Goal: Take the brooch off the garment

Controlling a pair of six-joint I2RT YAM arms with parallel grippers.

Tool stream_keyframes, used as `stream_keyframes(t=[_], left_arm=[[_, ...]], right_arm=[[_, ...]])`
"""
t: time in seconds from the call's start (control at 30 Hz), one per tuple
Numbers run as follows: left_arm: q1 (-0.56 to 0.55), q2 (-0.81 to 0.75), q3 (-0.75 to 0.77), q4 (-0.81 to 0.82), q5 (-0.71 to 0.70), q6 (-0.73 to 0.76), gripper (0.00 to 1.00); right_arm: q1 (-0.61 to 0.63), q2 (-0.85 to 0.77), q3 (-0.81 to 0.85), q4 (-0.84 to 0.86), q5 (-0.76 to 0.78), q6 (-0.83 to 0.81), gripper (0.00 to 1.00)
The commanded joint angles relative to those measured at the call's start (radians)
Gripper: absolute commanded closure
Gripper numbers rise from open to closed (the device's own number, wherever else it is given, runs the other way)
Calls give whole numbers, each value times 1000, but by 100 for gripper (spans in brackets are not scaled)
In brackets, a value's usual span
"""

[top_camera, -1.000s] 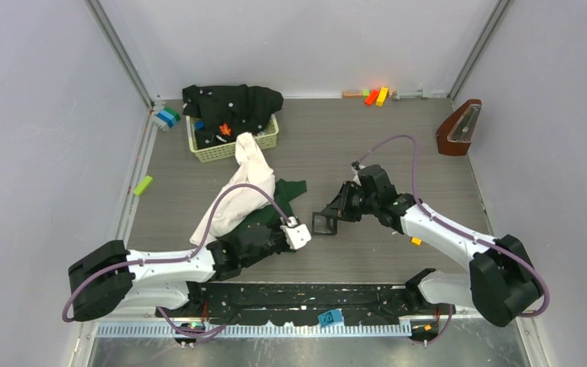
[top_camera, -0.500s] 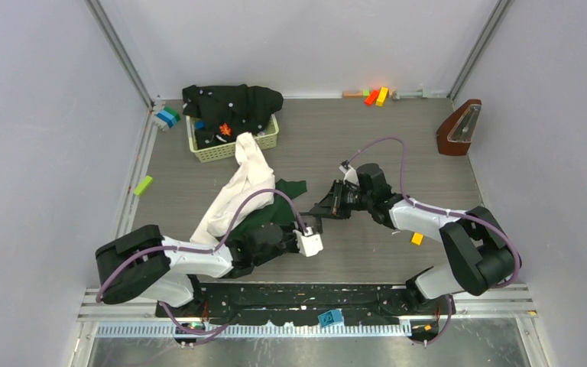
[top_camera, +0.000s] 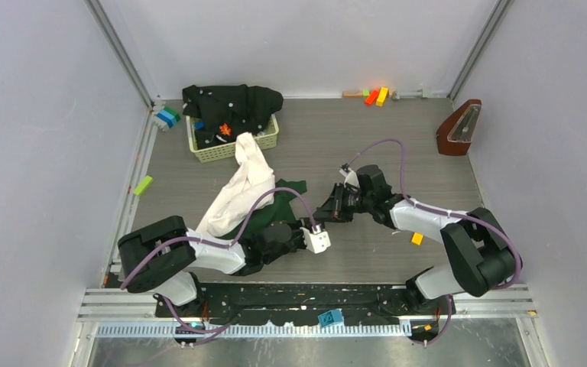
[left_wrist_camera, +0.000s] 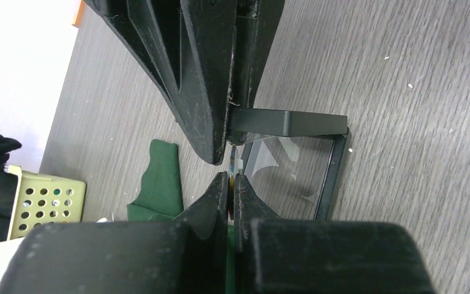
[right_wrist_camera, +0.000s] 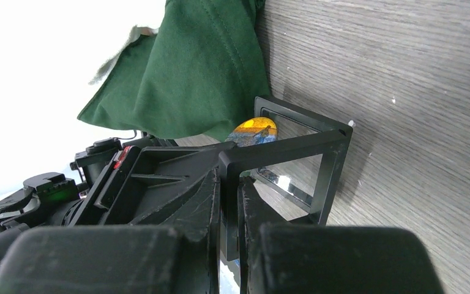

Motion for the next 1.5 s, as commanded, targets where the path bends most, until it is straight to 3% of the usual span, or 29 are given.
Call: stream_keyframes(t=[0.0, 0.13, 0.47, 0.57, 1.03, 1.47], left_arm=[[-2, 11, 31, 86, 19, -3, 100], [-3, 20, 32, 83, 53, -21, 100], [-3, 19, 29, 55, 94, -42, 100], [-3, 17, 28, 49, 106, -45, 100], [-3, 4, 26, 47, 103, -47, 100], [-2, -4, 26, 46, 106, -48, 100]], right_arm=[[-2, -51, 30, -22, 11, -27, 92], [-1, -67, 58, -123, 82, -59, 76], [-1, -120, 85, -274, 167, -106, 57], [-1, -135, 93, -301, 174, -119, 62], [30, -121, 99, -229, 101, -78, 60], [53, -61, 114, -203, 105, -63, 68]])
